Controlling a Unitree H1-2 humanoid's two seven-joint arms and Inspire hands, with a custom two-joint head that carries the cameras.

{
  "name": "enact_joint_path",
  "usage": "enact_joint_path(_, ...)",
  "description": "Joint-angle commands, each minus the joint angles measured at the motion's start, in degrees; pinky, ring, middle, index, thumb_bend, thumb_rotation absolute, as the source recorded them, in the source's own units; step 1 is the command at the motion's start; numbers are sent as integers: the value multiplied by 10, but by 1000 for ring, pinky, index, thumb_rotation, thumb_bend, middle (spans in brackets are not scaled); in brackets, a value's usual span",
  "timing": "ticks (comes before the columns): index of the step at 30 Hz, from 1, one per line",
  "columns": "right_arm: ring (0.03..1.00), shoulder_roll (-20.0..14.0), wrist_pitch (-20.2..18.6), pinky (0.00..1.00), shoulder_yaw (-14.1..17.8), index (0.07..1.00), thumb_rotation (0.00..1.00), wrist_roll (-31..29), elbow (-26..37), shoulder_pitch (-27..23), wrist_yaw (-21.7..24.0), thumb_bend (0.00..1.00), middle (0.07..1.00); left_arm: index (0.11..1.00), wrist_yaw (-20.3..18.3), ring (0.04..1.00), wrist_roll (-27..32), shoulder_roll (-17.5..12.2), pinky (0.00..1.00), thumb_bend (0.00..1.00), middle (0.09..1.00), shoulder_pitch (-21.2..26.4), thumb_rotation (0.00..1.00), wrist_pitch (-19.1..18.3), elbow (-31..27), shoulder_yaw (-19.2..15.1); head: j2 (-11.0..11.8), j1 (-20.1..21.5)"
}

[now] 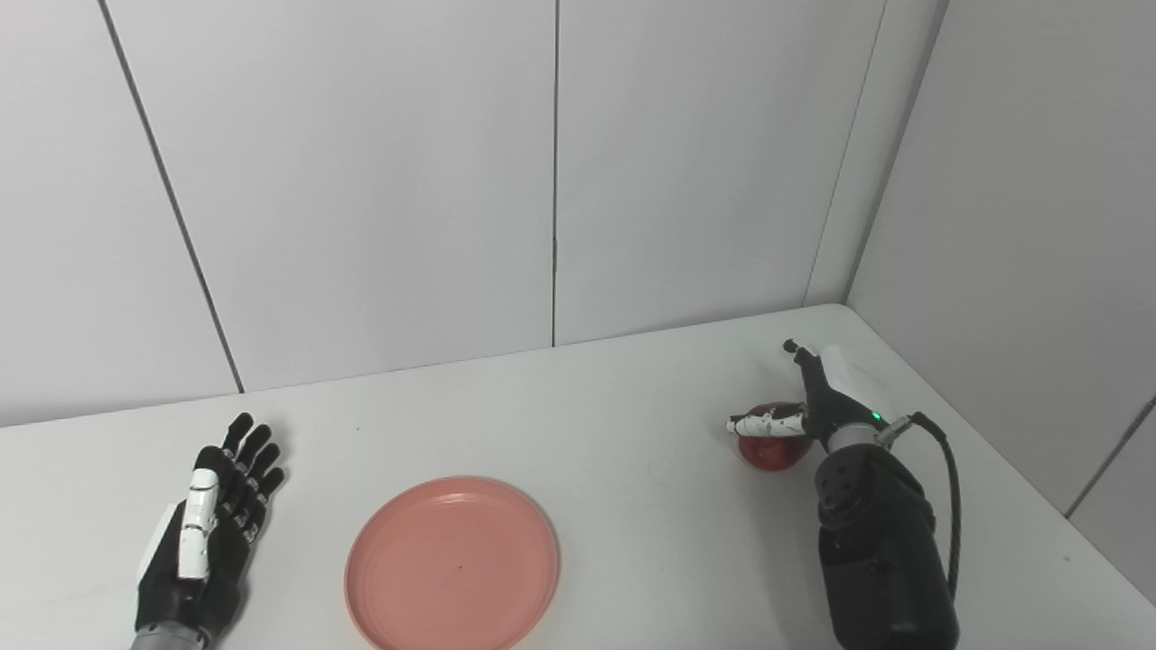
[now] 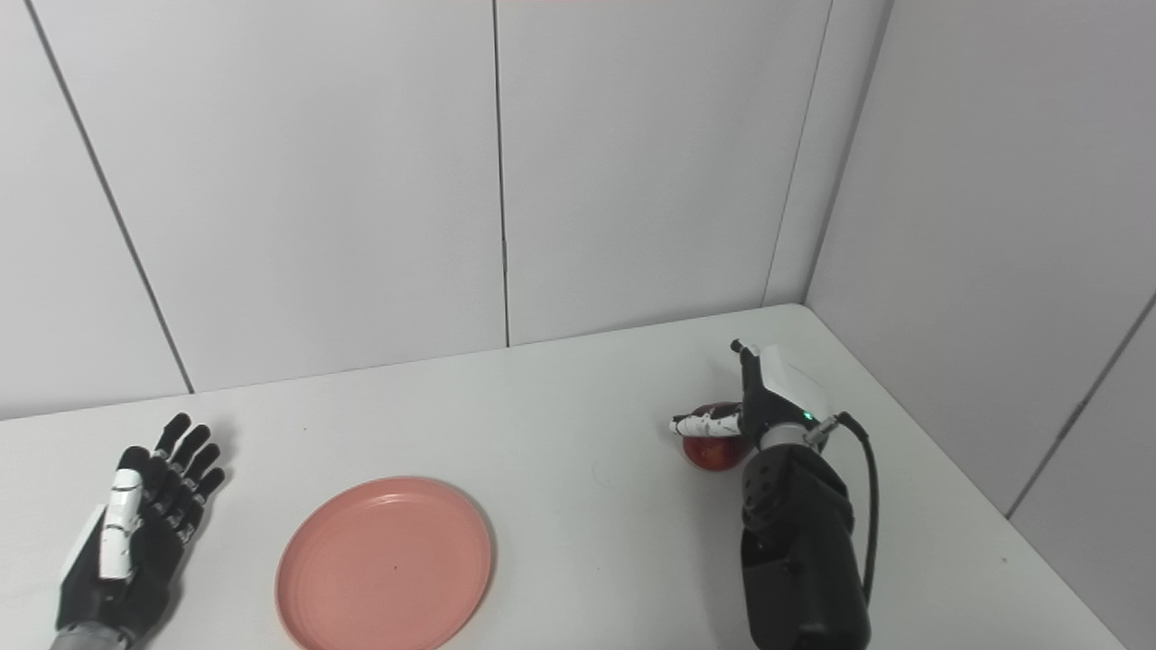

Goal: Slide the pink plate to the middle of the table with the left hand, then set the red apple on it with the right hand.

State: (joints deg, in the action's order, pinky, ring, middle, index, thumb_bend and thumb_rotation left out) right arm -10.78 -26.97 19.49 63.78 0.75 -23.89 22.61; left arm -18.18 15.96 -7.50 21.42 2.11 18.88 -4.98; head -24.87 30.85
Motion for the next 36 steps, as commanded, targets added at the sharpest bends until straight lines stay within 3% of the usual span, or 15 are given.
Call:
enact_joint_path(1,812,-7,1,658,3,862,310,6,14,-21,8,986,879,1000,2,1000,2,-2,1000,575,1000,14,1000,9,-15,-2,-1,-1)
enact_joint_path(4,830,-4,1,674,7,865,293,14,13,-24,22,972,882,1000,0,1000,3,-3,1000,581,1000,14,1000,12,-13,-2,-1,-1)
enact_joint_path(9,782,3,1,617,19,849,268,22,19,-26,38,948,841,1000,0,1000,3,-4,1000,589,1000,13,1000,10,-14,-1,-3,0)
enact_joint_path(11,719,8,1,549,25,835,230,21,23,-26,39,938,796,1000,0,1000,4,-3,1000,591,1000,13,1000,12,-14,-2,-3,0)
enact_joint_path(14,497,12,1,359,36,818,134,18,26,-28,42,897,609,1000,-2,1000,4,-4,1000,581,1000,13,1000,15,-12,-2,-4,0)
enact_joint_path(18,367,10,1,254,38,804,45,23,33,-27,54,869,487,1000,-4,1000,4,-5,1000,589,1000,13,1000,15,-11,-1,-4,0)
enact_joint_path(19,330,10,1,228,38,816,18,26,34,-26,58,695,480,1000,-4,1000,4,-5,1000,588,1000,13,1000,14,-10,-1,-4,0)
enact_joint_path(20,296,9,1,204,38,816,9,29,35,-26,61,636,475,1000,-3,1000,4,-5,1000,589,1000,13,1000,14,-10,-1,-4,0)
enact_joint_path(24,214,7,1,142,37,788,0,33,37,-25,61,573,469,1000,-3,1000,4,-4,1000,583,1000,14,1000,14,-8,-1,-5,-1)
enact_joint_path(27,217,5,1,137,28,748,0,32,39,-20,42,568,469,1000,-4,1000,4,-4,1000,581,1000,14,1000,18,-8,-1,-5,-1)
enact_joint_path(30,389,0,1,284,20,710,0,33,37,-17,34,529,525,1000,-4,1000,4,-4,1000,584,1000,13,1000,16,-12,-1,-6,-1)
enact_joint_path(32,415,-3,1,370,16,678,0,30,37,-15,30,520,538,1000,-2,1000,4,-3,1000,585,1000,12,1000,12,-17,-1,-7,-1)
enact_joint_path(36,423,-6,1,378,12,632,0,11,33,-12,-2,522,528,1000,-1,1000,3,-3,1000,582,1000,13,1000,10,-20,0,-7,-1)
